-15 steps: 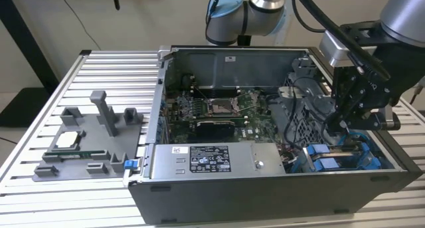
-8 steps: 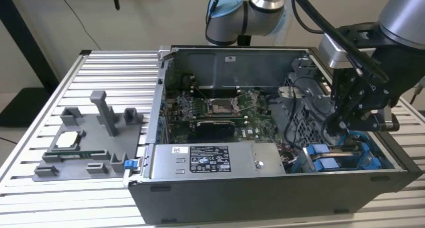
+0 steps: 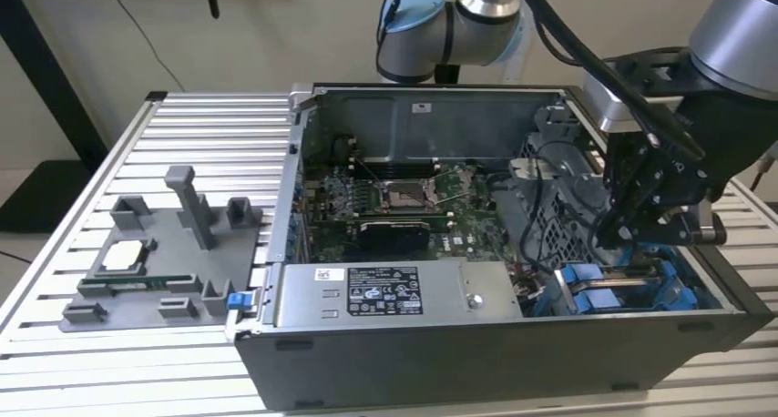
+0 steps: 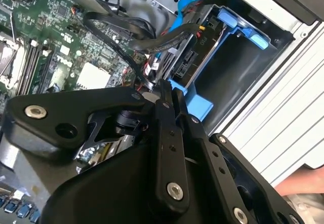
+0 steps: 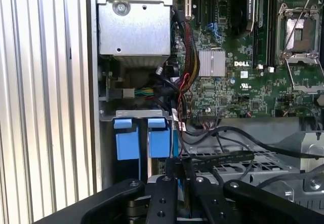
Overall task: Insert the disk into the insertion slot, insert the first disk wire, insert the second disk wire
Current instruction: 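Insert the second disk wire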
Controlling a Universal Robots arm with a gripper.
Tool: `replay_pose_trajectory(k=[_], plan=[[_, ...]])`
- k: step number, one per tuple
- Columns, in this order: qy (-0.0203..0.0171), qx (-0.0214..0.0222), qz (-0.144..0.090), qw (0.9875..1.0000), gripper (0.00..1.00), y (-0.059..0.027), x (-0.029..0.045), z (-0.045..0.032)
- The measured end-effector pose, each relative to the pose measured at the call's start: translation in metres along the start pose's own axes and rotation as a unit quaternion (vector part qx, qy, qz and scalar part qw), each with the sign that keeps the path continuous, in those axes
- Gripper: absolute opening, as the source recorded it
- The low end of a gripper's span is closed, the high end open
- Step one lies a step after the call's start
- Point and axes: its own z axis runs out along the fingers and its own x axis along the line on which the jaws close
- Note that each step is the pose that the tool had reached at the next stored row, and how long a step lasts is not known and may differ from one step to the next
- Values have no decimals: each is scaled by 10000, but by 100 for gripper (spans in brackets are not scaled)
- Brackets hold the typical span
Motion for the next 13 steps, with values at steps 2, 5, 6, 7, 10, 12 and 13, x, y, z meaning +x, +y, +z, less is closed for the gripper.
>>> replay_pose_trajectory(k=[2,5,6,7,10,12,13], plan=[[0,0,-1,10000,0,-8,2,16],[1,0,0,10000,0,-35,4,45],[1,0,0,10000,0,-43,5,56],[0,0,0,10000,0,-53,6,66],[1,0,0,10000,0,-108,7,96],[0,0,0,10000,0,-162,7,112],[0,0,0,10000,0,-181,7,119]])
